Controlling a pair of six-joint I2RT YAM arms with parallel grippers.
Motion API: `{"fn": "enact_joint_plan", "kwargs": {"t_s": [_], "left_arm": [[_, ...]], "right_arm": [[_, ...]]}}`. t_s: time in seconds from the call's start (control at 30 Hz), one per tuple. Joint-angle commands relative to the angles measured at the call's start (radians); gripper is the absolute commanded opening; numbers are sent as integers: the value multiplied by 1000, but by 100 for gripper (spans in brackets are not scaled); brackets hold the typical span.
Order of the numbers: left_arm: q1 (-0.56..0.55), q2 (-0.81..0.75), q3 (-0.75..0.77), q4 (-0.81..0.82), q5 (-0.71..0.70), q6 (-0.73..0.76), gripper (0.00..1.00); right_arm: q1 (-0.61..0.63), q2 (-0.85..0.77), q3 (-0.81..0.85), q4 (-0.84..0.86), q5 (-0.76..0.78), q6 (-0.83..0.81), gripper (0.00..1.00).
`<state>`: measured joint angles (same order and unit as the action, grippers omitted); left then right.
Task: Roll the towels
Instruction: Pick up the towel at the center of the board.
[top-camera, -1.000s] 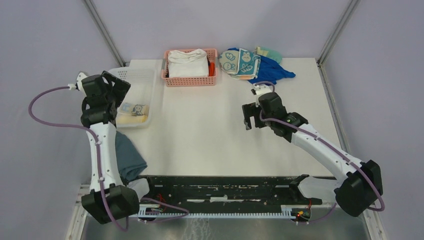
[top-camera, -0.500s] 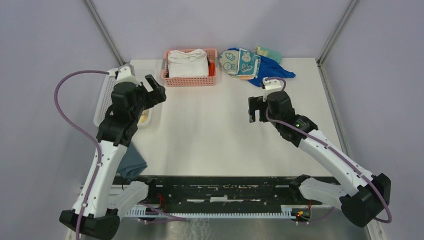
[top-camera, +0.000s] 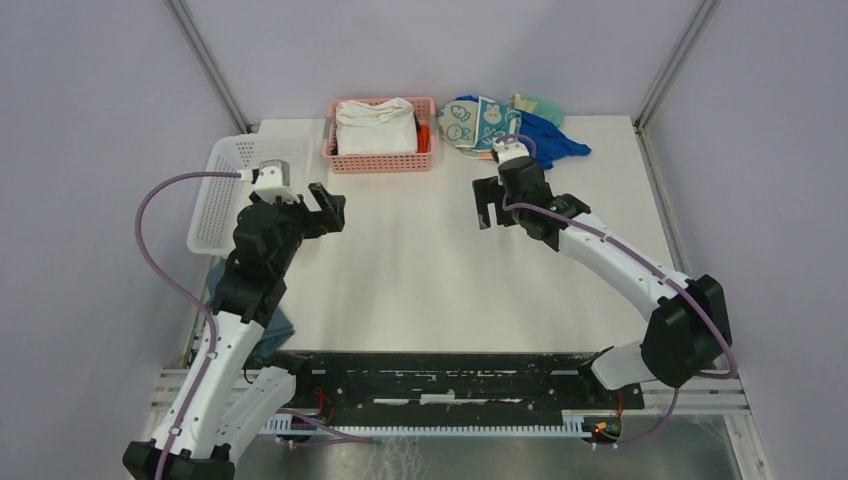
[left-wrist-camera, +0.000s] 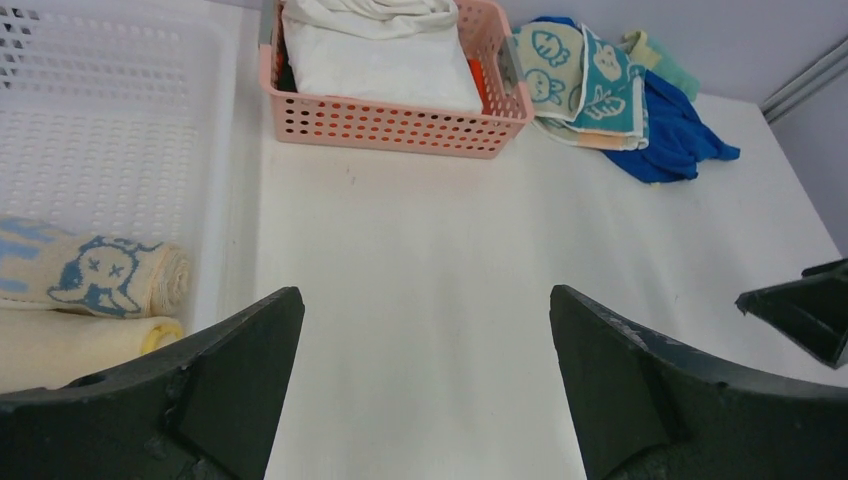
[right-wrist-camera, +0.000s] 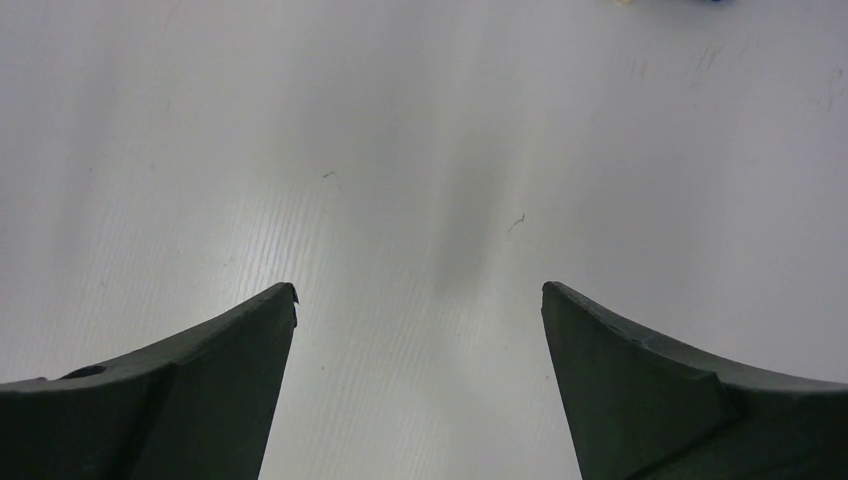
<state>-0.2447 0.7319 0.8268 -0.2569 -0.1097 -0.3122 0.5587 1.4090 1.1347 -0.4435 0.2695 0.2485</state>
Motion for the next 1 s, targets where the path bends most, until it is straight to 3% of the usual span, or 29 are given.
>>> {"fn": "enact_joint_plan", "kwargs": {"t_s": [0.0, 0.3, 0.47, 0.73, 0.97], "left_arm": [[-23, 0, -6, 99, 45, 137, 99], [-43, 11, -47, 82, 90, 174, 99], [-54, 41, -49, 75, 113, 176, 99], [-56, 78, -48, 76, 139, 173, 99], [-56, 128, -43, 70, 120, 185, 99]], "right_arm": [[-45, 68, 86, 78, -38, 25, 100], [-193, 296, 193, 255, -295, 165, 94], [-253, 403, 218, 392, -359, 277, 91], [-291, 610, 337, 573, -346, 384, 84], [-290, 824, 576, 589, -256, 458, 79]]}}
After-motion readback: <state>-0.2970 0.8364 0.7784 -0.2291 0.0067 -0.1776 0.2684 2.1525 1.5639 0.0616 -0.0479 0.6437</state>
